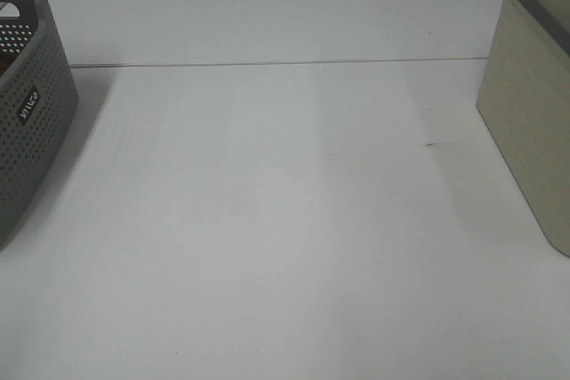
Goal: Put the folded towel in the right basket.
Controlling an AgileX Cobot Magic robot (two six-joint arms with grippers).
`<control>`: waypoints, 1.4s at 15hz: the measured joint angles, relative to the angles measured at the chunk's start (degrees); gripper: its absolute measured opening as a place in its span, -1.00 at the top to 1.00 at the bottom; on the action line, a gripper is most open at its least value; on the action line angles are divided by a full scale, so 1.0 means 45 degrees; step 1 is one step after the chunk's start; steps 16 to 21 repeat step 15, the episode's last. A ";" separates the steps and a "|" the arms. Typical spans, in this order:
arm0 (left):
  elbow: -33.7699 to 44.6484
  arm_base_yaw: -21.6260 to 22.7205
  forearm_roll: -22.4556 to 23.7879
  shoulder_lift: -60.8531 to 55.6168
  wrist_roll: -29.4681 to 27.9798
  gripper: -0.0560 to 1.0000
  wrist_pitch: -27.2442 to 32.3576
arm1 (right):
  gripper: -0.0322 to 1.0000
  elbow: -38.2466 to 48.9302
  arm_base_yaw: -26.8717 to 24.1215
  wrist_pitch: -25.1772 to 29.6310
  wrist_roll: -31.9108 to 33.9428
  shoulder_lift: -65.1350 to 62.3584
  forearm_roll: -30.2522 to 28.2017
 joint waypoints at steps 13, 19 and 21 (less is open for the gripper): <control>0.0000 0.0000 0.0000 0.0000 0.0000 -0.95 0.0000 | -0.92 0.0000 0.0000 0.0000 0.0000 0.0000 0.0000; 0.0000 0.0000 0.0000 0.0000 0.0000 -0.95 0.0000 | -0.92 0.0000 0.0000 0.0000 0.0000 0.0000 0.0000; 0.0000 0.0000 0.0000 0.0000 0.0000 -0.95 0.0000 | -0.92 0.0000 0.0000 0.0000 0.0000 0.0000 0.0000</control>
